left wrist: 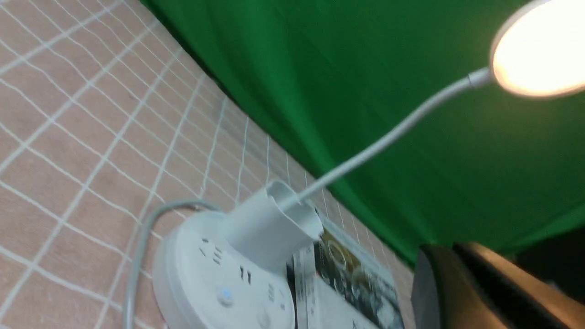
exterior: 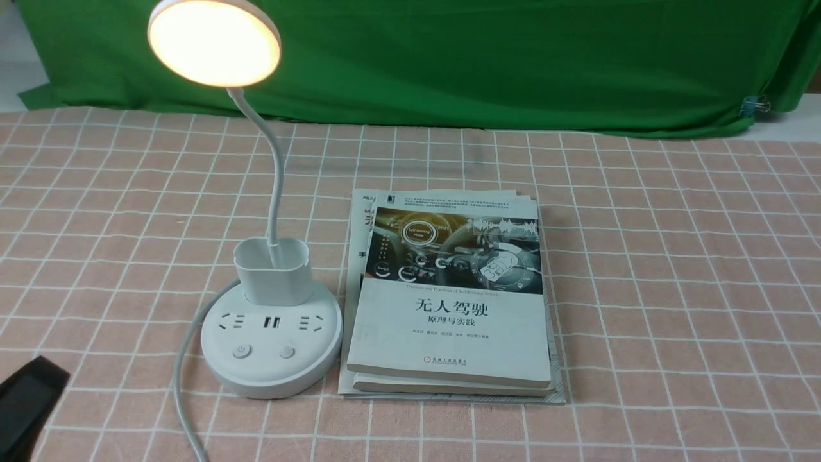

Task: Turn off the table lamp on the pink coffee tablecloth by hand.
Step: 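Press the power button on the round power strip under the lamp with the left gripper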

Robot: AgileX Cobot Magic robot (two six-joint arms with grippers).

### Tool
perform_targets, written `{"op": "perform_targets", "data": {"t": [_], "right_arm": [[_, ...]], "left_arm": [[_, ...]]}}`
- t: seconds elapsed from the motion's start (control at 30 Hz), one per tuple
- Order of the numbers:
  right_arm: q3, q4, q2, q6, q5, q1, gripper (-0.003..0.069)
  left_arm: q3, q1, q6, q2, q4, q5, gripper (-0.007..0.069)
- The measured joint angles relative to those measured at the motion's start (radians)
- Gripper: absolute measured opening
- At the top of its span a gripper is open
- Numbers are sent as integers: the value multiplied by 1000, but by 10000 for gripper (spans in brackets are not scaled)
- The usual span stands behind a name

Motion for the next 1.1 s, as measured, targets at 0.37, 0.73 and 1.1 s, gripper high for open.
{"op": "perform_targets", "data": {"t": [0.37,0.73,1.1], "right_arm": [[0,0,0,0,0,0,240],[0,0,0,0,0,0,240],[0,0,0,0,0,0,240]], "left_arm": [[-506,-11,170,804,362,606,6],[-804,-333,41,1311,577,619,-8],[-973,-372,23,1545,630,615,-8]]}}
